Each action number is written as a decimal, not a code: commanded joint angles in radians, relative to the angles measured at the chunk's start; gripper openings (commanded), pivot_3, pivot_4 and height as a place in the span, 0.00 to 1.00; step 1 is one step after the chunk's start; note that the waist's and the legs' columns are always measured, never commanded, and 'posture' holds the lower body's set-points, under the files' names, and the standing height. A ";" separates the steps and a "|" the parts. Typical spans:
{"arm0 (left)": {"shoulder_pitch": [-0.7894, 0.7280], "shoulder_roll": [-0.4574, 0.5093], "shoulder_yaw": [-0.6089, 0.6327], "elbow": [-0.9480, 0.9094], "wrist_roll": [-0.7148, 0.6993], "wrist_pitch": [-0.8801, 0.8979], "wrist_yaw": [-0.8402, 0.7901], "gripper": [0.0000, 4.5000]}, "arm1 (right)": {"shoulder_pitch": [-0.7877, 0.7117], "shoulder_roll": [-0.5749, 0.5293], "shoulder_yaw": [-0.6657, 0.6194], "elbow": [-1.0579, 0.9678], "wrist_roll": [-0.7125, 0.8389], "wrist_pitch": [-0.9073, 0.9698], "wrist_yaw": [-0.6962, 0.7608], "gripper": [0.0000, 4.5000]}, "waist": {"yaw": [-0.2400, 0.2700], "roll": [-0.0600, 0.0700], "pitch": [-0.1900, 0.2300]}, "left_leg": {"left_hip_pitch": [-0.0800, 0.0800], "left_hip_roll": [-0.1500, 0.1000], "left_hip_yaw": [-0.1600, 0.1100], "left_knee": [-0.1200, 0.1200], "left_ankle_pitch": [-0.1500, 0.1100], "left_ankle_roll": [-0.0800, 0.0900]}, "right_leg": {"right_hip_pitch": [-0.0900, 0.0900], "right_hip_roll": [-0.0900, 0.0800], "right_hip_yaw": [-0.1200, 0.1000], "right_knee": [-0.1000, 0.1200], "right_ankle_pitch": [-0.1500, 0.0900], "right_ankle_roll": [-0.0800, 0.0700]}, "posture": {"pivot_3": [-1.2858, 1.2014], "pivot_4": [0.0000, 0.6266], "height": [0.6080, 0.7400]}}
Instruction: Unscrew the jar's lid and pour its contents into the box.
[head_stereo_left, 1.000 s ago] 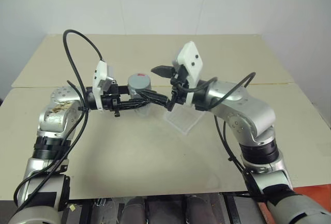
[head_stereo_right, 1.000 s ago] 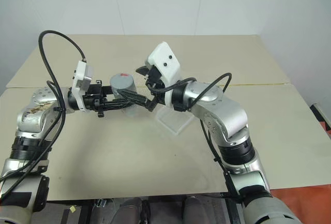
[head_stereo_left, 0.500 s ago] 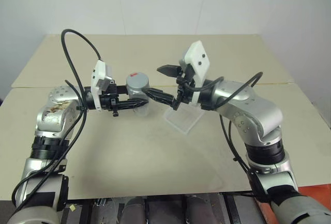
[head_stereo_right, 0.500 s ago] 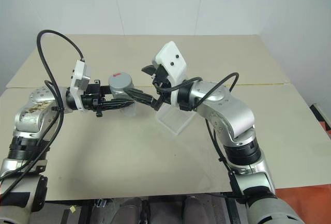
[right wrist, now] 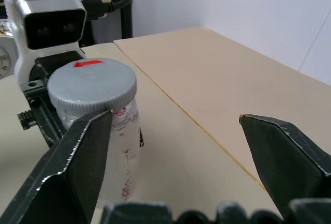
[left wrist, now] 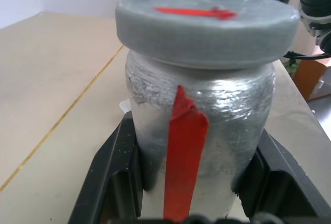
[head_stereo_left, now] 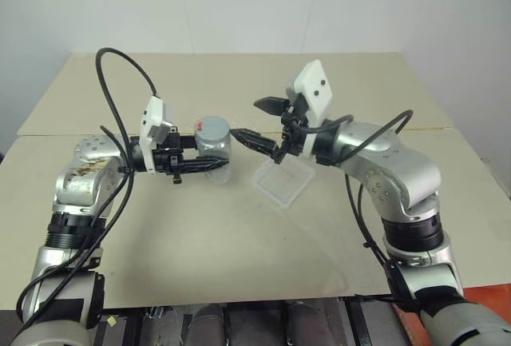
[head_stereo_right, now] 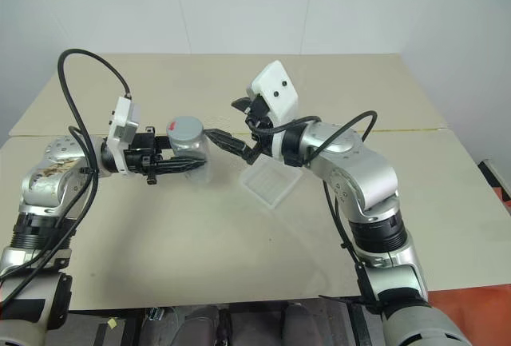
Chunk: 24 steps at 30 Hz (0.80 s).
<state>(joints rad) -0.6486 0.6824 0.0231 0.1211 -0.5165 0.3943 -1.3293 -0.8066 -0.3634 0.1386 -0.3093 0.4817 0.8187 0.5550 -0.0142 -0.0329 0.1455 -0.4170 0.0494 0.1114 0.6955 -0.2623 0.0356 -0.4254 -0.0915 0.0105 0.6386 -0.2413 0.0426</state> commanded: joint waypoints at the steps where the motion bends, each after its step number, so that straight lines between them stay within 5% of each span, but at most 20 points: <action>1: 0.001 0.008 0.014 -0.048 -0.022 0.002 -0.012 0.43 | -0.026 0.009 -0.020 -0.015 -0.006 -0.023 -0.006 0.99 | 0.000 0.000 0.000 | 0.000 0.000 0.000 0.000 0.000 0.000 | 0.000 0.000 0.000 0.000 0.000 0.000 | 0.52 0.24 1.00; 17: -0.010 0.009 0.017 -0.018 -0.002 -0.011 -0.011 0.43 | 0.029 -0.115 -0.107 -0.093 0.131 0.027 0.137 0.99 | 0.002 0.000 0.000 | 0.000 0.000 0.000 0.000 -0.001 0.001 | 0.001 0.000 0.000 -0.001 0.000 0.000 | 0.52 0.24 1.00; 24: -0.039 -0.013 0.007 0.014 0.009 -0.024 -0.009 0.43 | 0.003 -0.045 -0.099 -0.096 0.220 0.028 0.137 0.99 | 0.000 0.000 0.000 | 0.000 0.000 -0.001 0.000 -0.001 0.001 | 0.000 0.000 0.000 0.000 0.000 0.000 | 0.52 0.24 1.00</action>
<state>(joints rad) -0.6611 0.6721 0.0209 0.1390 -0.5095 0.3857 -1.3413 -0.7758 -0.4198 0.0316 -0.3823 0.6911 0.8507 0.7080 -0.0145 -0.0329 0.1455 -0.4169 0.0495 0.1110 0.6956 -0.2630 0.0368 -0.4250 -0.0912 0.0106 0.6383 -0.2413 0.0426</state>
